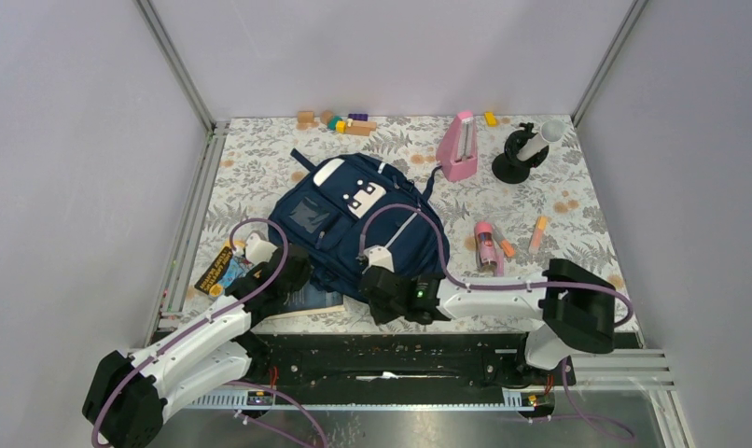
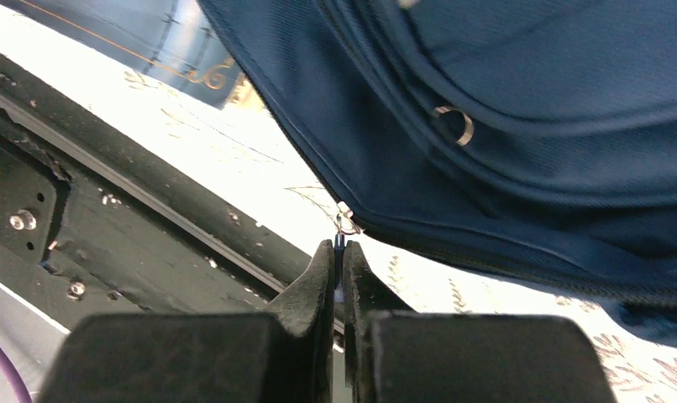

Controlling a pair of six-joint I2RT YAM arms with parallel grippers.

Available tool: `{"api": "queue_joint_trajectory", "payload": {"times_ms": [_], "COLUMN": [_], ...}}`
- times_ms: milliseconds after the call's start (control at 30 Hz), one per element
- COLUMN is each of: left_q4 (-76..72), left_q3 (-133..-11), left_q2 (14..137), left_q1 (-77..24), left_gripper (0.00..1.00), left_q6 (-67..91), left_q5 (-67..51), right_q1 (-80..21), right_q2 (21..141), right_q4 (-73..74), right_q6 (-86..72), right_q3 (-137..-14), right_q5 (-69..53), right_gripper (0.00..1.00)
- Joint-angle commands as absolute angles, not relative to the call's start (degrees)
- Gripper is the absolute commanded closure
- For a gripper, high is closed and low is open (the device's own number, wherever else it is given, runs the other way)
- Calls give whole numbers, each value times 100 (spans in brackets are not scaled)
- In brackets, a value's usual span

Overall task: Pack the student bag
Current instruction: Unzip the student bag at the center of the board.

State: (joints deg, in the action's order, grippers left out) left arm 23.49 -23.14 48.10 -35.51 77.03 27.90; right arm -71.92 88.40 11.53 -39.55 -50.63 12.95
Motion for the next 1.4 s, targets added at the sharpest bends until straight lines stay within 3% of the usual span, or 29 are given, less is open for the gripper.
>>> {"api": "queue_joint_trajectory", "payload": {"times_ms": [0,600,1367], "left_q4": [2171,2640,2526], "left_q3": [-2569,-2443,-2476], "left_q2": [4671,3933,3816], "left_q1": [-3568,-3567,-3567], "left_gripper": [100,100,100], "left_q6": [7782,7680,7818], "left_q5": [2914,2393,1885], "right_q1": [-7409,-7328,-6873], "right_q2": [9207,10021,10808], "right_q4": [1031,1140,178], "right_q6": [-4008,-2890,-1640], "right_q3": [-5710,-6930,-8036], "right_q5": [1305,1486,544], "right_gripper": [100,100,100]}}
